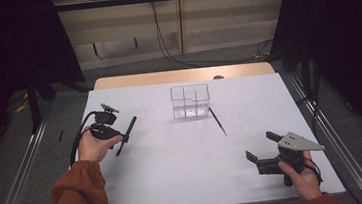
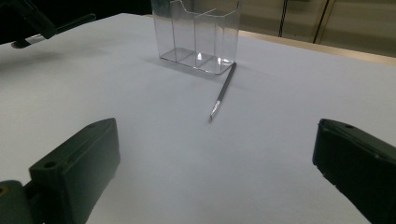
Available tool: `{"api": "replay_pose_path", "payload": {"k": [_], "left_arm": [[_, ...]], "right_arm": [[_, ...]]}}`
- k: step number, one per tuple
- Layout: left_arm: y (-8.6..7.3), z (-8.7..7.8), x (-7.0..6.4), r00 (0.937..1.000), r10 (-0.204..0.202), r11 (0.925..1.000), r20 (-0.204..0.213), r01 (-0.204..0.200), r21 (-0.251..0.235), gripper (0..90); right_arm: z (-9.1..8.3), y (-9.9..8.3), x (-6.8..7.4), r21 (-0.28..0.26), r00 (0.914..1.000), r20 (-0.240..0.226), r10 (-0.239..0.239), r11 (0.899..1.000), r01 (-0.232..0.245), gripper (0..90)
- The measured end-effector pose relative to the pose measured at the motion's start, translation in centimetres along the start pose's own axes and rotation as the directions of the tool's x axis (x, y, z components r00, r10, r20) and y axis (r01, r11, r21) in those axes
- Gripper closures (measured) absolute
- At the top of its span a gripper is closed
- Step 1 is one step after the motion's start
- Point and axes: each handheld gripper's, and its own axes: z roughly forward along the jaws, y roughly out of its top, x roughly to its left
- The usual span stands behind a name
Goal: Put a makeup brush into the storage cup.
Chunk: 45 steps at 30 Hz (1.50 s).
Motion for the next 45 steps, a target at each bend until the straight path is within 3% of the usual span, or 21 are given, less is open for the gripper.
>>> {"api": "replay_pose_path", "payload": {"k": [10,13,15,19,20,21,23,25,31,34,35,36,37,40,41,43,44,45], "left_arm": [[-0.5,-1.0,-0.1,0.9994,0.006,0.995,0.035,-0.003,-0.1,78.7],[-0.9,-1.5,-0.4,0.9986,0.002,0.9857,0.053,0.007,-0.168,78.6],[-1.0,-1.6,-0.3,0.9981,0.008,0.9846,0.061,0.003,-0.175,78.6],[-1.6,-1.8,-0.3,0.9962,0.005,0.9714,0.087,0.016,-0.237,78.6],[-1.6,-1.8,-0.3,0.9962,0.005,0.9714,0.087,0.016,-0.237,78.6],[-1.9,-1.9,-0.3,0.9958,0.016,0.9619,0.09,0.009,-0.273,78.6],[-2.3,-2.2,-0.3,0.9952,0.022,0.95,0.095,0.009,-0.312,78.6],[-2.6,-2.4,-0.2,0.9943,0.031,0.932,0.102,0.009,-0.362,78.6],[-3.2,-3.1,-0.1,0.9932,0.065,0.8875,0.097,-0.012,-0.461,78.6],[-3.5,-3.3,0.0,0.9927,0.08,0.87,0.091,-0.025,-0.492,78.6],[-3.5,-3.3,0.0,0.9927,0.08,0.87,0.091,-0.025,-0.492,78.6],[-3.7,-3.3,0.0,0.9914,0.094,0.8608,0.091,-0.035,-0.508,78.6],[-3.7,-3.3,0.0,0.9914,0.094,0.8608,0.091,-0.035,-0.508,78.6],[-4.0,-3.3,-0.1,0.9882,0.112,0.8394,0.105,-0.037,-0.542,78.6],[-4.0,-3.3,-0.1,0.9882,0.112,0.8394,0.105,-0.037,-0.542,78.6],[-4.1,-3.2,-0.2,0.9862,0.125,0.83,0.109,-0.044,-0.556,78.6],[-4.2,-3.3,-0.7,0.9833,0.149,0.8105,0.105,-0.061,-0.583,78.6],[-4.2,-3.4,-1.0,0.9808,0.162,0.8046,0.108,-0.068,-0.59,78.6]], "right_arm": [[0.0,0.0,0.0,-0.001,1.0,0.0,0.001,1.0,-0.001,0.3],[0.0,0.0,0.0,-0.003,1.0,0.002,0.002,1.0,-0.002,0.4],[0.0,0.0,0.0,-0.005,1.0,0.002,0.005,1.0,-0.005,0.3],[0.0,0.0,0.0,-0.002,1.0,-0.002,-0.001,1.0,0.001,0.3],[0.0,0.0,0.0,-0.002,1.0,-0.002,-0.001,1.0,0.001,0.3],[0.0,0.0,0.1,-0.001,1.0,-0.004,-0.002,1.0,0.002,0.3],[0.0,0.0,0.1,-0.002,1.0,-0.005,0.0,1.0,0.0,0.3],[0.0,0.0,0.0,-0.003,1.0,-0.004,-0.001,1.0,0.001,0.4],[0.0,0.0,0.0,-0.005,1.0,-0.004,0.001,1.0,-0.001,0.3],[0.0,0.0,0.0,-0.004,1.0,-0.003,0.003,1.0,-0.003,0.3],[0.0,0.0,0.0,-0.004,1.0,-0.003,0.003,1.0,-0.003,0.3],[0.0,0.0,0.0,-0.004,1.0,-0.004,0.001,1.0,-0.001,0.3],[0.0,0.0,0.0,-0.004,1.0,-0.004,0.001,1.0,-0.001,0.3],[0.0,0.0,0.0,-0.003,1.0,-0.005,0.0,1.0,0.0,0.3],[0.0,0.0,0.0,-0.003,1.0,-0.005,0.0,1.0,0.0,0.3],[0.0,0.0,0.0,-0.003,1.0,-0.001,0.002,1.0,-0.002,0.3],[0.0,0.0,0.0,-0.004,1.0,-0.001,0.004,1.0,-0.004,0.3],[0.0,0.0,0.0,-0.004,1.0,-0.001,0.005,1.0,-0.005,0.3]]}}
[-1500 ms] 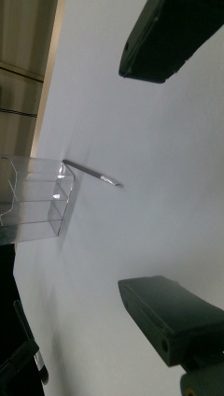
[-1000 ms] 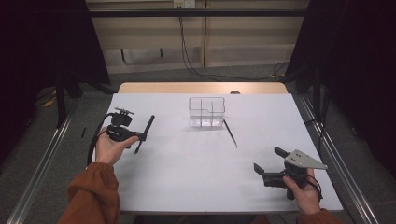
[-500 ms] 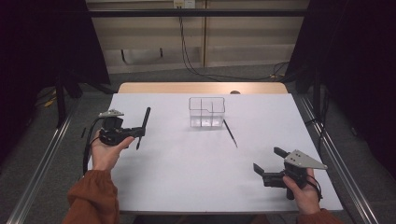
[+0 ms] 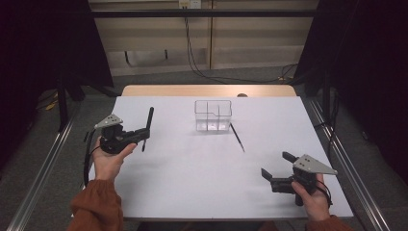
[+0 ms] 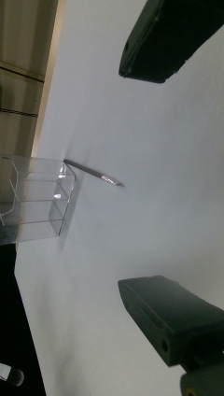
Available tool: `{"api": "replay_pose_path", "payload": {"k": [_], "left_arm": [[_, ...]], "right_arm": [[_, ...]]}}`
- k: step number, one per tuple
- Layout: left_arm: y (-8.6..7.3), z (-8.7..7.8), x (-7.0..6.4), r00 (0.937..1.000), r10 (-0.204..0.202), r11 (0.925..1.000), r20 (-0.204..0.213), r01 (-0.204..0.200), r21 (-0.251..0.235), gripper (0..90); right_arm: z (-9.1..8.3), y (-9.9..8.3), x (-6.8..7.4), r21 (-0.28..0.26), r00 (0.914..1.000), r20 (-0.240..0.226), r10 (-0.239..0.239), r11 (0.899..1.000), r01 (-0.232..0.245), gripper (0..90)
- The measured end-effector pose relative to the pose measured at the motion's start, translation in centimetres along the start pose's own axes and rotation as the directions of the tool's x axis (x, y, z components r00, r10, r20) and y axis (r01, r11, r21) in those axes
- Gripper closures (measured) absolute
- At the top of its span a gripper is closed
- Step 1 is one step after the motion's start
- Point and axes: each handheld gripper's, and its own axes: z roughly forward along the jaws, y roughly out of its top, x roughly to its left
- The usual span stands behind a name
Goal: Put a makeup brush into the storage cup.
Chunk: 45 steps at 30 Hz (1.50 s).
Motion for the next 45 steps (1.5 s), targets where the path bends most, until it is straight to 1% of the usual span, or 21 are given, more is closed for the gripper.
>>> {"api": "replay_pose_path", "payload": {"k": [5,8,12,13,19,21,22,28,31,32,33,34,35,36,37,39,41,42,43,44,45], "left_arm": [[0.3,0.3,-1.1,0.9977,0.017,0.9998,0.065,-0.017,-0.014,78.6],[0.3,0.7,-1.7,0.9961,0.034,0.9993,0.081,-0.033,-0.018,78.6],[0.4,0.7,-2.2,0.9938,0.036,0.9991,0.105,-0.034,-0.025,78.6],[0.4,0.8,-2.5,0.9913,0.038,0.9991,0.126,-0.035,-0.022,78.6],[0.3,1.8,-3.7,0.9852,0.074,0.9973,0.155,-0.074,-0.003,78.6],[0.3,2.0,-3.9,0.9843,0.075,0.997,0.16,-0.077,0.006,78.6],[0.3,2.2,-4.1,0.9813,0.077,0.9966,0.177,-0.081,0.015,78.6],[0.4,2.8,-4.9,0.9748,0.082,0.9953,0.207,-0.091,0.033,78.6],[0.6,3.3,-5.7,0.9636,0.092,0.9937,0.251,-0.105,0.038,78.6],[0.6,3.3,-5.7,0.9636,0.092,0.9937,0.251,-0.105,0.038,78.6],[0.6,3.4,-6.0,0.9608,0.095,0.9931,0.26,-0.109,0.041,78.6],[0.6,3.7,-6.4,0.9548,0.102,0.9912,0.279,-0.122,0.053,78.6],[0.6,3.8,-6.7,0.9517,0.11,0.9899,0.287,-0.131,0.055,78.6],[0.6,3.8,-6.7,0.9517,0.11,0.9899,0.287,-0.131,0.055,78.6],[0.6,4.2,-7.2,0.9462,0.115,0.9878,0.302,-0.141,0.066,78.6],[0.7,4.3,-7.4,0.9438,0.123,0.986,0.307,-0.151,0.07,78.6],[0.8,4.7,-8.2,0.9347,0.137,0.9821,0.328,-0.171,0.079,78.6],[0.8,4.7,-8.2,0.9347,0.137,0.9821,0.328,-0.171,0.079,78.6],[0.9,5.0,-8.7,0.9291,0.129,0.9811,0.347,-0.171,0.091,78.6],[0.9,5.0,-8.7,0.9291,0.129,0.9811,0.347,-0.171,0.091,78.6],[0.9,5.1,-8.9,0.9247,0.13,0.9788,0.358,-0.177,0.102,78.6]], "right_arm": [[0.0,0.0,0.1,-0.004,1.0,-0.002,0.0,1.0,0.0,0.3],[-0.1,0.0,0.0,-0.005,1.0,-0.003,0.0,1.0,0.0,0.3],[0.0,0.0,0.1,-0.006,1.0,-0.006,0.0,1.0,0.0,0.3],[0.0,0.0,0.1,-0.006,1.0,-0.007,0.001,1.0,-0.001,0.3],[0.0,0.0,0.1,-0.007,0.9999,-0.01,-0.003,1.0,0.003,0.3],[0.0,0.0,0.1,-0.007,0.9999,-0.01,-0.003,1.0,0.003,0.3],[0.0,0.0,0.1,-0.007,0.9999,-0.01,-0.003,1.0,0.003,0.3],[0.0,0.0,0.1,-0.006,0.9999,-0.012,-0.003,1.0,0.003,0.3],[0.0,0.0,0.1,-0.006,0.9999,-0.013,-0.003,1.0,0.003,0.3],[0.0,0.0,0.1,-0.006,0.9999,-0.012,-0.002,1.0,0.002,0.3],[0.0,0.0,0.0,-0.006,0.9999,-0.012,-0.002,1.0,0.002,0.3],[0.0,0.0,0.1,-0.005,0.9999,-0.013,-0.002,1.0,0.002,0.3],[0.0,0.0,0.1,-0.005,0.9999,-0.013,-0.003,1.0,0.003,0.3],[0.0,0.0,0.1,-0.005,0.9999,-0.013,-0.003,1.0,0.003,0.3],[0.0,0.0,0.1,-0.008,0.9999,-0.016,-0.004,1.0,0.004,0.3],[0.0,0.0,0.1,-0.011,0.9998,-0.017,-0.006,1.0,0.006,0.3],[0.0,0.0,0.0,-0.009,0.9998,-0.019,-0.006,1.0,0.006,0.3],[0.0,0.0,0.0,-0.006,0.9997,-0.022,-0.01,1.0,0.01,0.3],[0.1,0.0,0.0,-0.001,0.9996,-0.024,-0.012,1.0,0.012,0.4],[0.1,0.0,0.0,0.001,0.9996,-0.026,-0.014,1.0,0.014,0.3],[0.1,0.0,0.0,0.001,0.9996,-0.026,-0.014,1.0,0.014,0.3]]}}
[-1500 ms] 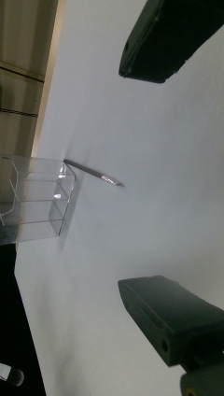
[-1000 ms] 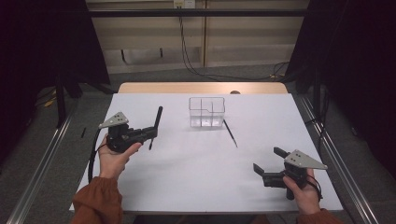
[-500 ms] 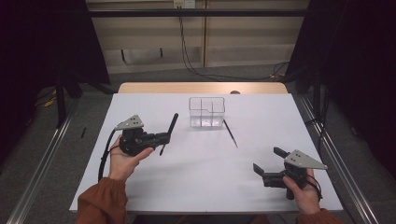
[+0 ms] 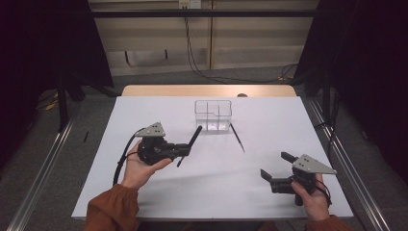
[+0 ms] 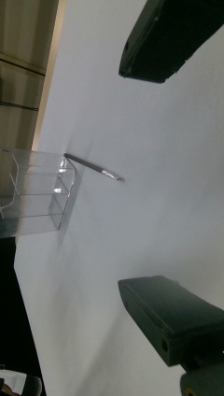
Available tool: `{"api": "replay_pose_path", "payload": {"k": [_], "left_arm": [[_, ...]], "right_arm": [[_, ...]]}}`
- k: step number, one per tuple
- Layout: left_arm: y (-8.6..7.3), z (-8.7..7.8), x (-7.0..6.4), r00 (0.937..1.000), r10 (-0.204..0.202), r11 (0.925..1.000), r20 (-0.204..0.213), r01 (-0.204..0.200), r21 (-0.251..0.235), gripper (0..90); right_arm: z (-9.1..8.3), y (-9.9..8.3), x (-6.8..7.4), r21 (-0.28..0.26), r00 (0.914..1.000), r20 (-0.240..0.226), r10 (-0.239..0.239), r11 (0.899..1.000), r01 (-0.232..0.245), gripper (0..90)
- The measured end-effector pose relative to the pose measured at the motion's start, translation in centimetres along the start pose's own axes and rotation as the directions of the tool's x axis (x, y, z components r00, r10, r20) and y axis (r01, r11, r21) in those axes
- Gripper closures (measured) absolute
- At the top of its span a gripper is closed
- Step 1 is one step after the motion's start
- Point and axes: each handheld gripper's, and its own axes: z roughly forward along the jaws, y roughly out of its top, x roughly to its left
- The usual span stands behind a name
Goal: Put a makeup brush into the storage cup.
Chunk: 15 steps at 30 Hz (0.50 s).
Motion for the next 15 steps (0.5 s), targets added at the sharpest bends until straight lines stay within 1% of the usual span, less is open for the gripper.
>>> {"api": "replay_pose_path", "payload": {"k": [4,5,6,7,8,10,13,14,15], "left_arm": [[0.2,0.9,-0.7,0.9994,0.013,0.9995,0.032,-0.014,0.029,78.6],[0.3,1.1,-0.8,0.9991,0.017,0.9993,0.039,-0.018,0.033,78.6],[0.4,1.3,-0.9,0.999,0.015,0.9992,0.043,-0.017,0.035,78.6],[0.4,1.4,-1.0,0.9986,0.017,0.9993,0.051,-0.018,0.031,78.6],[0.5,1.6,-1.1,0.9982,0.016,0.9993,0.058,-0.018,0.033,78.6],[0.6,1.8,-1.3,0.9978,0.028,0.9983,0.059,-0.031,0.049,78.6],[0.7,2.0,-1.7,0.9975,0.026,0.9978,0.066,-0.03,0.058,78.6],[0.8,2.1,-1.8,0.9973,0.03,0.9973,0.067,-0.035,0.064,78.6],[0.8,2.1,-1.8,0.9971,0.032,0.9972,0.069,-0.036,0.065,78.6]], "right_arm": [[0.0,0.0,0.1,-0.004,0.9998,-0.014,-0.011,1.0,0.011,0.4],[0.1,0.1,0.1,-0.008,0.9994,-0.033,0.006,1.0,-0.007,0.7],[0.1,0.1,0.1,-0.008,0.9994,-0.033,0.006,1.0,-0.007,0.7],[0.1,0.1,0.1,-0.008,0.9988,-0.045,0.018,1.0,-0.018,0.4],[0.2,0.2,0.1,-0.005,0.9983,-0.057,0.016,1.0,-0.016,0.4],[0.3,0.3,0.2,-0.007,0.9982,-0.06,0.001,1.0,-0.002,0.7],[0.4,0.7,0.4,-0.01,0.9969,-0.078,-0.007,1.0,0.006,0.3],[0.6,1.0,0.5,-0.018,0.9956,-0.092,-0.019,1.0,0.018,0.2],[0.7,1.1,0.6,-0.021,0.9954,-0.093,-0.022,1.0,0.02,0.2]]}}
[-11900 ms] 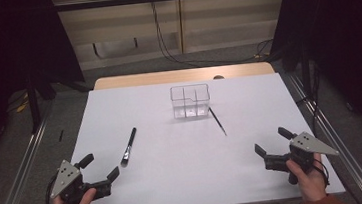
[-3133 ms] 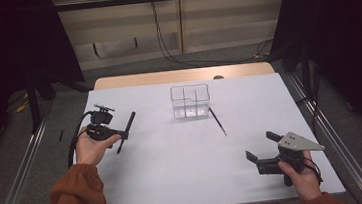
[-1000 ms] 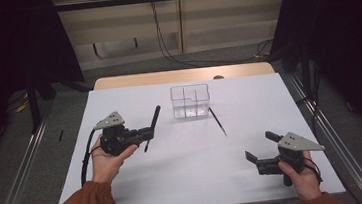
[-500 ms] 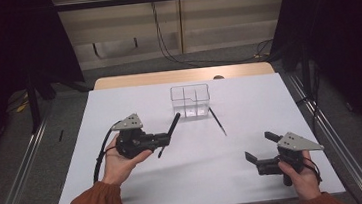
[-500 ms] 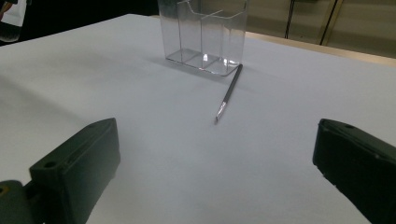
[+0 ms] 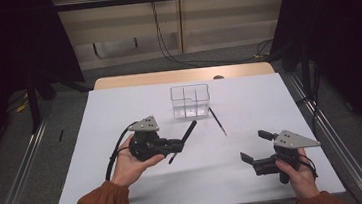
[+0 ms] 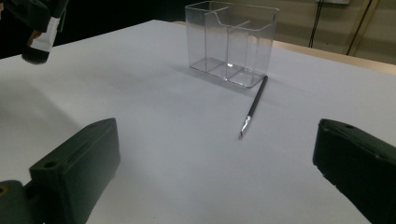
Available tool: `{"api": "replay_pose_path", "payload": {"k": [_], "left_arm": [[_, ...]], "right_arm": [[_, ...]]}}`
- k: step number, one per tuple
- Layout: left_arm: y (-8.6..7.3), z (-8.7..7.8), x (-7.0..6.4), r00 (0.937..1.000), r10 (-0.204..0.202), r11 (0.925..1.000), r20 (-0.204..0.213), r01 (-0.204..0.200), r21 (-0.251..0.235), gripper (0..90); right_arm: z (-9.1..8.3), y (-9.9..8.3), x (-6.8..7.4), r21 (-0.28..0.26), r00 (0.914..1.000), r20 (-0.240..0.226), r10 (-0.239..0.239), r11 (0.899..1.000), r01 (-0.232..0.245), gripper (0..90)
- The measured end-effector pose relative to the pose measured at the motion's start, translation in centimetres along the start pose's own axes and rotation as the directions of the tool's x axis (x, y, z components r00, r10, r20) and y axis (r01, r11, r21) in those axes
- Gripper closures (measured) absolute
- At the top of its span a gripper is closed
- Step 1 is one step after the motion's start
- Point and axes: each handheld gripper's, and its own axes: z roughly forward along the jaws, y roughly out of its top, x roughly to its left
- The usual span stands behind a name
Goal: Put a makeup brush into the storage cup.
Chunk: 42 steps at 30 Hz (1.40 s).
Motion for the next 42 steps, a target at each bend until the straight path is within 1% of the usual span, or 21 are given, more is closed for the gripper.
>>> {"api": "replay_pose_path", "payload": {"k": [7,9,10,11,14,16,17,20,22,25,27,29,30,32,34,36,37,38,39,40,42], "left_arm": [[0.3,0.4,-0.8,0.9993,0.028,0.9991,0.024,-0.029,0.032,78.6],[0.3,0.6,-1.0,0.9988,0.035,0.9984,0.035,-0.036,0.044,78.7],[0.3,0.7,-1.1,0.9985,0.036,0.998,0.043,-0.038,0.05,78.7],[0.4,0.7,-1.2,0.998,0.041,0.9968,0.047,-0.044,0.066,78.6],[0.4,0.8,-1.3,0.9975,0.045,0.9955,0.054,-0.05,0.081,78.6],[0.5,0.9,-1.4,0.9974,0.048,0.994,0.055,-0.053,0.096,78.6],[0.5,1.0,-1.4,0.9973,0.048,0.9935,0.055,-0.053,0.101,78.7],[0.8,1.0,-1.5,0.9967,0.055,0.99,0.06,-0.062,0.127,78.7],[1.1,1.1,-1.5,0.9957,0.068,0.9849,0.062,-0.077,0.155,78.7],[1.3,1.1,-1.6,0.9956,0.069,0.9828,0.063,-0.079,0.167,78.7],[1.4,1.2,-1.6,0.9955,0.071,0.9807,0.063,-0.081,0.178,78.6],[1.7,1.2,-1.6,0.9933,0.092,0.9736,0.07,-0.105,0.203,78.6],[1.7,1.2,-1.7,0.9928,0.097,0.9715,0.071,-0.11,0.21,78.6],[1.9,1.3,-1.8,0.992,0.101,0.9674,0.075,-0.116,0.225,78.7],[2.1,1.3,-1.9,0.99,0.114,0.9575,0.083,-0.132,0.256,78.6],[2.1,1.3,-2.0,0.9896,0.115,0.9551,0.087,-0.134,0.264,78.6],[2.2,1.3,-2.0,0.9886,0.122,0.9509,0.088,-0.142,0.275,78.6],[2.2,1.4,-2.2,0.9866,0.136,0.9418,0.09,-0.157,0.297,78.7],[2.2,1.4,-2.2,0.9866,0.136,0.9418,0.09,-0.157,0.297,78.6],[2.2,1.5,-2.2,0.9852,0.143,0.934,0.094,-0.166,0.316,78.6],[2.2,1.5,-2.3,0.9843,0.147,0.9269,0.097,-0.172,0.334,78.7]], "right_arm": [[0.8,0.6,0.8,-0.009,0.9987,-0.041,-0.029,1.0,0.029,0.0],[1.2,1.0,1.3,0.009,0.9962,-0.076,-0.041,0.999,0.042,0.0],[1.2,1.0,1.3,0.009,0.9962,-0.076,-0.041,0.999,0.042,0.0],[1.5,1.2,1.6,0.017,0.9933,-0.104,-0.049,0.999,0.051,0.0],[1.7,1.6,1.8,0.027,0.9918,-0.117,-0.052,0.998,0.055,0.1],[1.8,2.0,2.0,0.027,0.9884,-0.133,-0.072,0.997,0.077,0.0],[1.9,2.4,2.0,0.045,0.9834,-0.159,-0.089,0.994,0.097,0.0],[2.2,3.1,2.1,0.077,0.9773,-0.191,-0.093,0.991,0.109,0.5],[2.5,3.3,2.1,0.085,0.9762,-0.194,-0.096,0.99,0.114,1.7],[2.7,3.6,2.1,0.101,0.9747,-0.2,-0.101,0.987,0.123,2.8],[3.0,4.1,2.0,0.126,0.9683,-0.232,-0.093,0.984,0.125,2.7],[3.2,4.5,2.0,0.148,0.9617,-0.26,-0.086,0.981,0.128,1.9],[3.6,4.8,2.0,0.178,0.9514,-0.301,-0.066,0.976,0.124,0.7],[3.9,5.0,2.1,0.19,0.9507,-0.298,-0.087,0.97,0.148,1.3],[4.2,5.2,2.3,0.202,0.9476,-0.307,-0.088,0.967,0.156,1.0],[4.6,5.4,2.5,0.213,0.9436,-0.316,-0.099,0.962,0.172,1.4],[4.8,5.5,2.6,0.228,0.9401,-0.326,-0.099,0.957,0.18,1.3],[4.9,5.7,2.7,0.243,0.9353,-0.338,-0.104,0.95,0.194,1.2],[5.1,5.8,2.8,0.259,0.9311,-0.349,-0.105,0.944,0.204,1.4],[5.2,6.0,2.8,0.276,0.9266,-0.361,-0.104,0.937,0.213,1.6],[5.5,6.3,2.9,0.301,0.9132,-0.397,-0.093,0.927,0.225,1.5]]}}
